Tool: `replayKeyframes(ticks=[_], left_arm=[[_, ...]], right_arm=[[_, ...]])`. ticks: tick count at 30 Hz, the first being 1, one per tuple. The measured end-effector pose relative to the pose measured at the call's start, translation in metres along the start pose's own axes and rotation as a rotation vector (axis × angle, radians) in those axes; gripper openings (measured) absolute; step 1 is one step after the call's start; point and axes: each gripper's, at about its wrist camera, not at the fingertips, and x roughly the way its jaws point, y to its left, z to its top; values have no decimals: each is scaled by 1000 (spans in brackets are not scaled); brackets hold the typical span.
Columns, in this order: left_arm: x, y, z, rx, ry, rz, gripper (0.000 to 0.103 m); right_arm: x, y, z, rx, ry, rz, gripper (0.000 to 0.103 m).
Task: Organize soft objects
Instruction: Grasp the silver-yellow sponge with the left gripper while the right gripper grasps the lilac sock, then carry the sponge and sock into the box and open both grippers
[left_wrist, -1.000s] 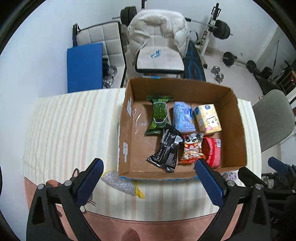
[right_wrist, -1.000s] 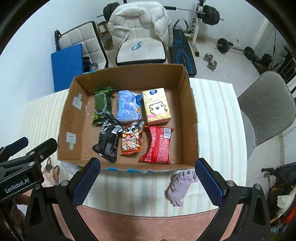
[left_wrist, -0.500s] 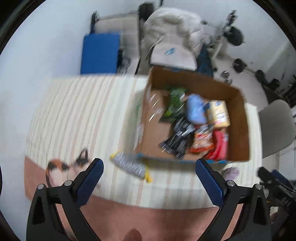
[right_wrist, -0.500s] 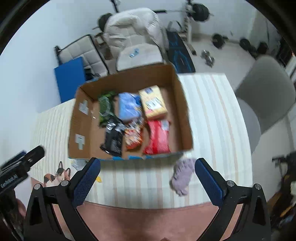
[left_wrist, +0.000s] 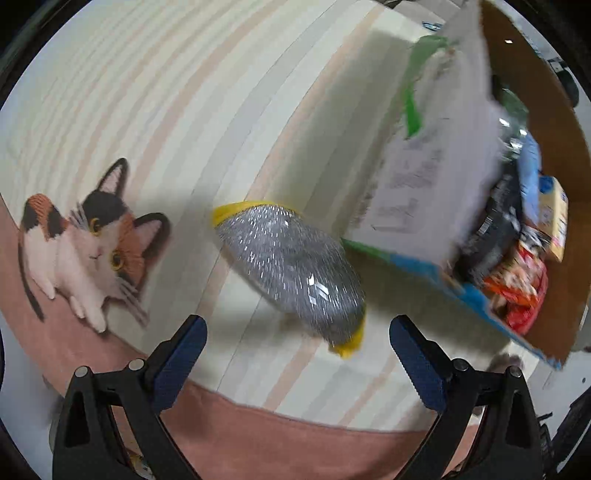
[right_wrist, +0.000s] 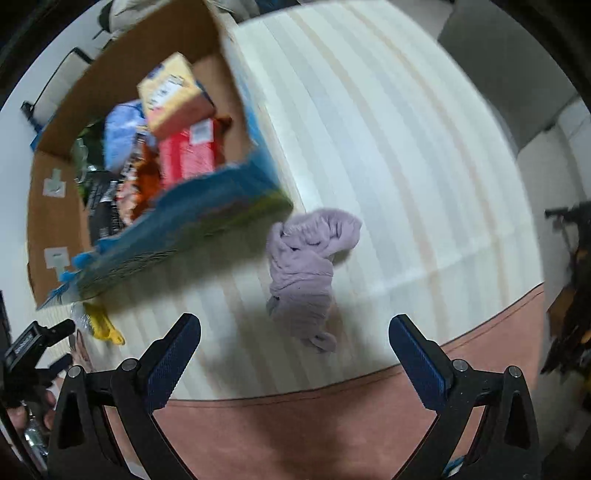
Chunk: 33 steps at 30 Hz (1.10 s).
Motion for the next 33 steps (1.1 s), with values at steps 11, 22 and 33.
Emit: replayKeyframes(ticks=[11, 22, 33], left_arm=[[30, -3, -9, 54, 25, 40, 49], [35, 15, -79, 160, 66, 53, 46], [41, 29, -81, 109, 78, 21, 57]], right_arm=[[53, 5, 15, 6, 62, -17, 62], [72, 27, -45, -173, 187, -30, 45], [83, 43, -61, -146, 167, -52, 59]])
